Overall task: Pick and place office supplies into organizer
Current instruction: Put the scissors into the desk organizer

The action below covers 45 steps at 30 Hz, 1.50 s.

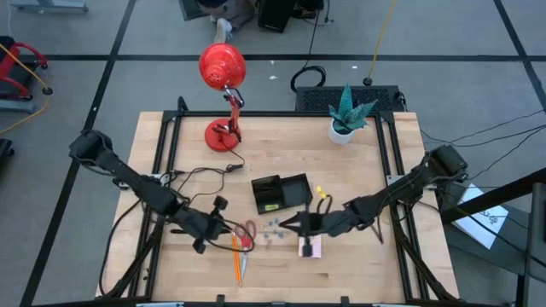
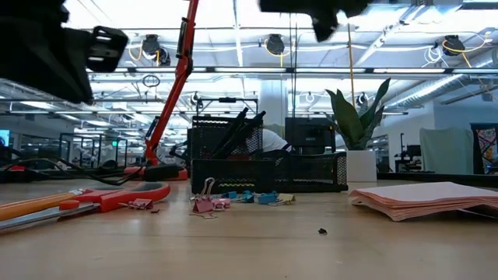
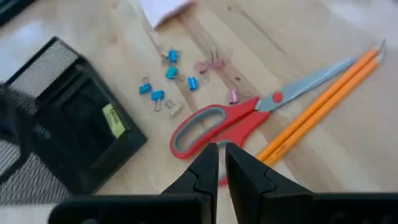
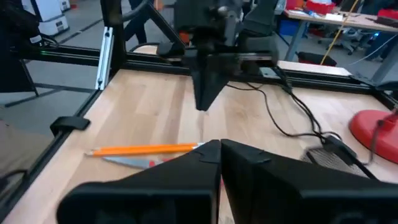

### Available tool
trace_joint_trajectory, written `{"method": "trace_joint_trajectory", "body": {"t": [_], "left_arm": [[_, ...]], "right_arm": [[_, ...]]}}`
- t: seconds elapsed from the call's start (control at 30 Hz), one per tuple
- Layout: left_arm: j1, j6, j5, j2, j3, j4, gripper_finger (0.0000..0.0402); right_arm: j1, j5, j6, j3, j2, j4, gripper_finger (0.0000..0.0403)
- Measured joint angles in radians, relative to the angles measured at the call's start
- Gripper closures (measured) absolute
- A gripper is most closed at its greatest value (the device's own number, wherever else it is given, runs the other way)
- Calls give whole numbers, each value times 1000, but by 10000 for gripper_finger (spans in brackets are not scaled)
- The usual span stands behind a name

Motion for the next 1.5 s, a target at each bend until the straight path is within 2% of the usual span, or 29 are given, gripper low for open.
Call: {"method": "trace_joint_trajectory", "body": {"t": [0.17,0.33,0.43,0.53,0.67,0.9,1.23,1.37,1.5], "left_arm": [[70,144,155,103,68,7,348],[141,356,274,175,119,-10,284],[171,527,273,196,132,-18,236],[192,686,204,209,132,-23,192],[222,846,195,246,132,-48,163],[222,995,184,329,153,-76,178],[197,989,186,427,328,-129,234],[188,1005,203,438,342,-168,248],[186,1037,219,461,338,-218,244]], "right_arm": [[7,0,0,-82,-62,76,400],[8,-1,-8,-95,-64,91,400],[8,0,-11,-95,-64,89,399],[8,0,-11,-95,-64,90,399],[8,-1,-11,-95,-64,89,399],[8,-1,-14,-95,-63,88,399],[7,0,7,-94,-63,71,399],[7,0,18,-95,-63,49,399],[7,0,41,-95,-63,39,400]]}}
